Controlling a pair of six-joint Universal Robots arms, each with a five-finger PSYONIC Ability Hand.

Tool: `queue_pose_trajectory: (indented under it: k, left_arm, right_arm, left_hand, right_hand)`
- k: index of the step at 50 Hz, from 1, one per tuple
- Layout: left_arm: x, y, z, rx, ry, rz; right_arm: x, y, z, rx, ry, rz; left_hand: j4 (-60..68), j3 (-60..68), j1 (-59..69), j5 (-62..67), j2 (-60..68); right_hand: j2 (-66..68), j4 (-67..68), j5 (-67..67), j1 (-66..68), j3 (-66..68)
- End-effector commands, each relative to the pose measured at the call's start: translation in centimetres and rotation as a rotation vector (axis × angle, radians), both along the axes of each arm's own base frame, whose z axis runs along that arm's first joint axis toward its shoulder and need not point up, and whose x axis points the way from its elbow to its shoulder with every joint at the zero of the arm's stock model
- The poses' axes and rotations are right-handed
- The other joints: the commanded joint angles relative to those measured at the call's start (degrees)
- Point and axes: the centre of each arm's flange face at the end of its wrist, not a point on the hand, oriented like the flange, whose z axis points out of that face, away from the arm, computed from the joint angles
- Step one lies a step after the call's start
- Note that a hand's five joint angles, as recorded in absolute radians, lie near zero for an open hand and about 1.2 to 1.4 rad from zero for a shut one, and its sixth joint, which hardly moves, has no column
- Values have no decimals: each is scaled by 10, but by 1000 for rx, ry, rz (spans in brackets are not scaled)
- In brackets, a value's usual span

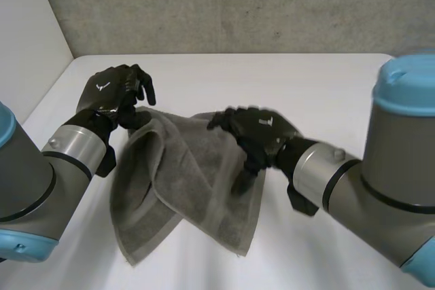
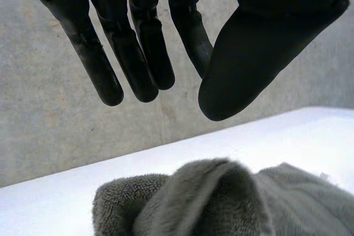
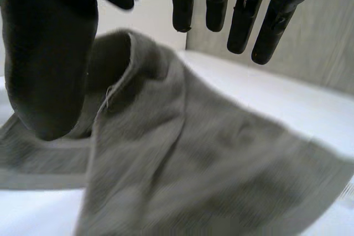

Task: Fold the laundry

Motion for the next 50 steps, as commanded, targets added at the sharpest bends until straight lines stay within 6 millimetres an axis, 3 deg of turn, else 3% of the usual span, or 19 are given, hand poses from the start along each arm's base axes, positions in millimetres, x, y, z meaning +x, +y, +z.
queue_pose_trajectory:
  k: [1, 5, 10, 11, 12, 13, 15, 21, 23, 31, 50]
  left_arm:
    - [1, 4, 9, -47, -80, 5]
    - [1, 5, 8, -44, -84, 1]
    - [2, 7, 0, -17, -96, 3]
    - [5, 8, -4, -2, -99, 7]
    - [7, 10, -9, 19, -106, 12]
    - [8, 10, -9, 19, -106, 12]
    - [16, 12, -21, 66, -131, 32]
    - [36, 11, -33, 125, -150, 94]
    - [53, 9, -39, 152, -150, 148]
    - [80, -2, -50, 189, -136, 246]
    - [88, -12, -61, 223, -143, 279]
  right_arm:
    - [0, -1, -41, 208, -90, -79]
    - [13, 12, -57, 232, -93, -40]
    - [24, 21, -61, 216, -81, -9]
    - [24, 21, -61, 216, -81, -9]
    - [25, 23, -63, 200, -66, -5]
    - [24, 25, -64, 170, -40, -1]
    - [23, 27, -65, 120, 0, 1]
    - [8, 32, -77, -76, 218, 2]
    - [5, 34, -80, -101, 256, 9]
    - [-4, 38, -94, -84, 300, 14]
    - [3, 32, -102, -54, 211, -4]
  left_hand:
    - [85, 86, 87, 88, 85]
    - [79, 81, 82, 83, 80]
    - [59, 61, 62, 63, 60]
    - [16, 18, 19, 20, 16]
    - [-109, -108, -107, -105, -109]
    - [-111, -109, -108, -107, -110]
    - [-471, -469, -468, -467, -470]
    - [-482, -481, -480, -478, -482]
    - [-482, -481, -480, -478, -482]
    - [-482, -481, -480, -478, -482]
    - [-482, -481, -480, -478, -482]
  right_hand:
    - [-50, -54, -26, -43, -44]
    - [-45, -49, -20, -38, -39]
    - [-43, -47, -19, -36, -37]
    - [-43, -47, -19, -36, -37]
    - [-36, -41, -12, -29, -31]
    - [-33, -37, -9, -26, -27]
    - [-29, -34, -5, -23, -24]
    - [-6, -10, 18, 1, 0]
    - [1, -4, 25, 8, 6]
    - [43, 38, 67, 50, 48]
    - [53, 49, 77, 60, 59]
